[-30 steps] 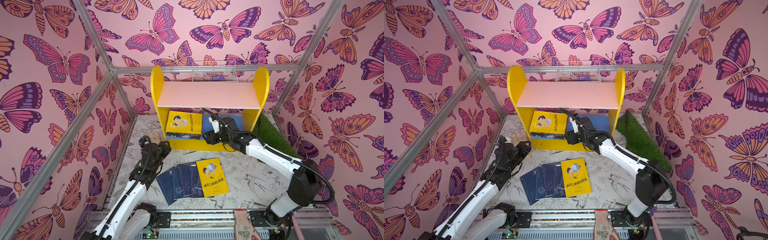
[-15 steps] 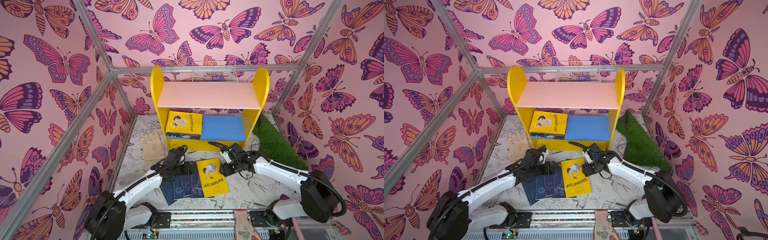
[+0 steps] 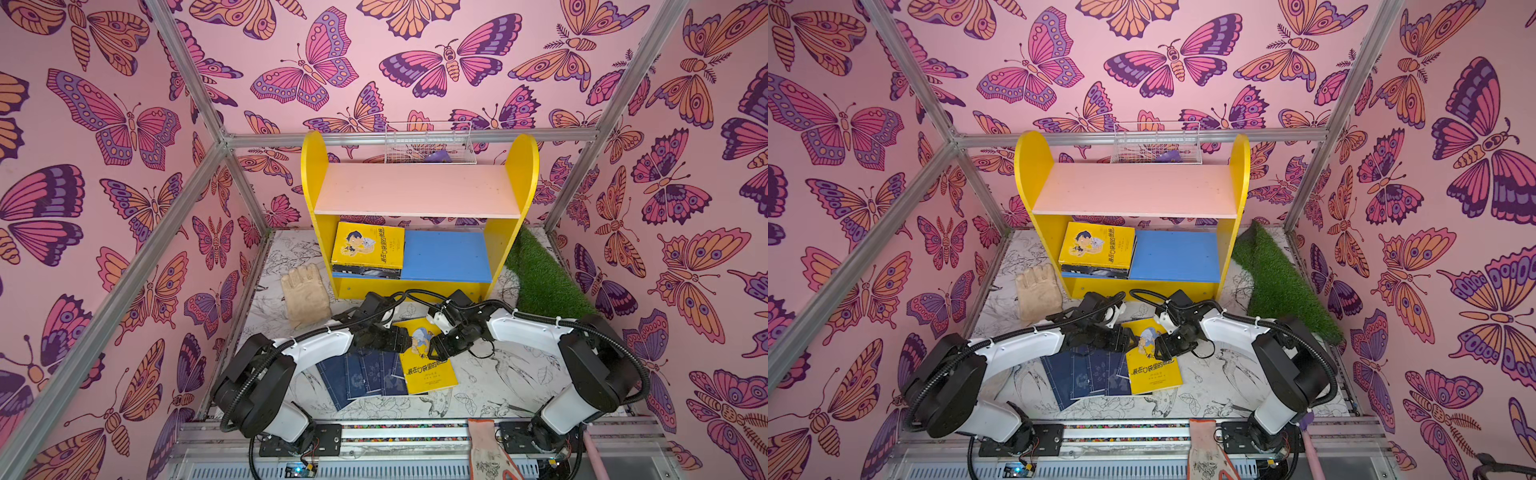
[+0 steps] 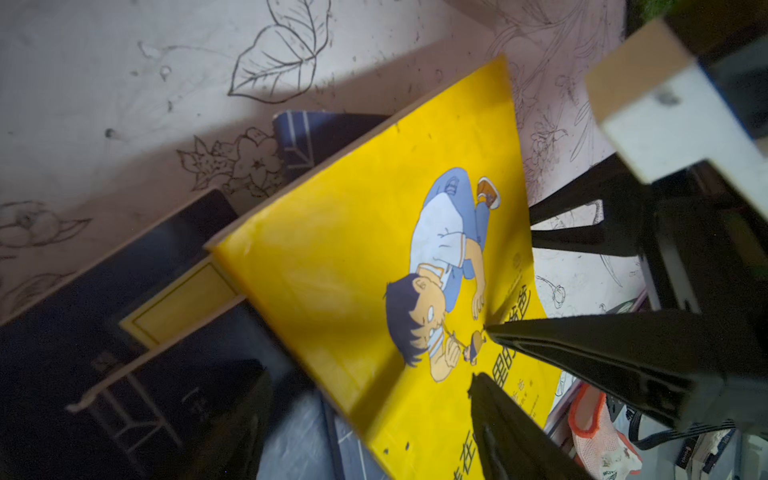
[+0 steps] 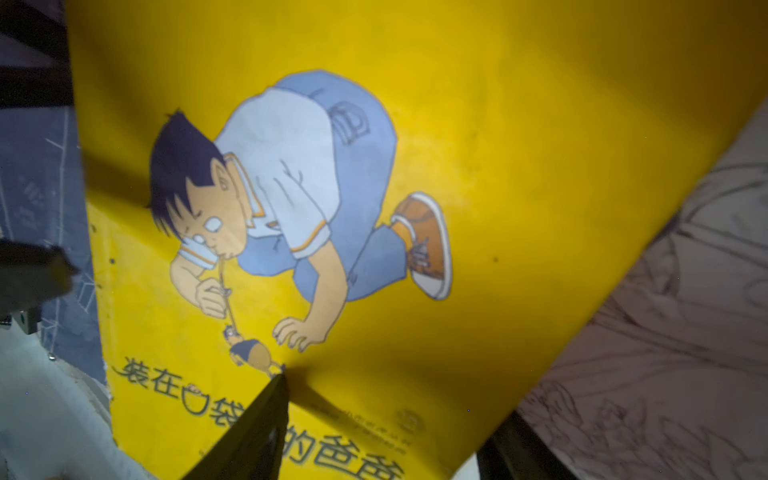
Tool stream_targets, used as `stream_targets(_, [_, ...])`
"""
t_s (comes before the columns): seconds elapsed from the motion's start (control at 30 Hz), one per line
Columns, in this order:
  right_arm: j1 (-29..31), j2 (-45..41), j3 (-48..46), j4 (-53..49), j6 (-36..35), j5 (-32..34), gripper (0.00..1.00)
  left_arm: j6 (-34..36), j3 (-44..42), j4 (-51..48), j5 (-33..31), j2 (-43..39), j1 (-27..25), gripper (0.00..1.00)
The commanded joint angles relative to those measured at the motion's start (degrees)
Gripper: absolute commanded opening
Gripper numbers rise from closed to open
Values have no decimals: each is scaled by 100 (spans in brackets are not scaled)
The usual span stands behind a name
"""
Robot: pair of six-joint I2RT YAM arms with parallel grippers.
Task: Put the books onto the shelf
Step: 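Grip the edges of the second yellow book with both grippers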
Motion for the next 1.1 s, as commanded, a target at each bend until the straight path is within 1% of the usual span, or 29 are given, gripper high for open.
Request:
stream_targets(0.0, [22, 288, 28, 90, -149, -107, 67, 214, 88, -244, 183, 296, -45, 75])
stream_targets(0.1, [41, 299, 27, 82, -157, -86, 66, 254, 202, -143, 317, 258, -71, 71])
stream_targets(0.17, [55, 269, 0, 94, -155, -64, 66, 284, 217, 24, 519, 134, -72, 59])
stream_targets(0.23, [54, 249, -13, 103, -155, -53, 66, 290, 233, 112, 596, -27, -75, 50])
stream_targets(0.47, [74, 255, -5, 112, -163, 0, 66, 367, 317, 402, 956, -289, -197, 36])
stream_targets(0.6, [102, 206, -20, 112, -164, 66, 66, 395, 411, 420, 1027, -108, -242, 26])
stream_targets(0.63, [105, 188, -32, 120, -156, 93, 66, 404, 433, 412, 1044, -57, -239, 25])
stream_targets(0.77, [114, 126, -67, 137, -148, 132, 66, 395, 530, 340, 838, -18, -247, 26])
stream_targets(0.83, [109, 108, -72, 147, -149, 136, 66, 400, 543, 336, 698, -69, -264, 28])
stream_targets(0.9, [109, 108, -67, 133, -148, 136, 66, 445, 582, 336, 711, -70, -294, 31])
stream_targets(0.93, [110, 100, -79, 140, -155, 137, 66, 472, 602, 341, 686, -58, -314, 35])
stream_targets(1.0, [123, 88, -80, 153, -155, 133, 66, 496, 625, 309, 673, -19, -343, 51])
stream_targets(1.03, [127, 80, -79, 156, -155, 132, 66, 506, 637, 305, 697, 6, -357, 53])
stream_targets(1.07, [125, 75, -89, 155, -156, 142, 66, 526, 645, 298, 727, 32, -361, 52])
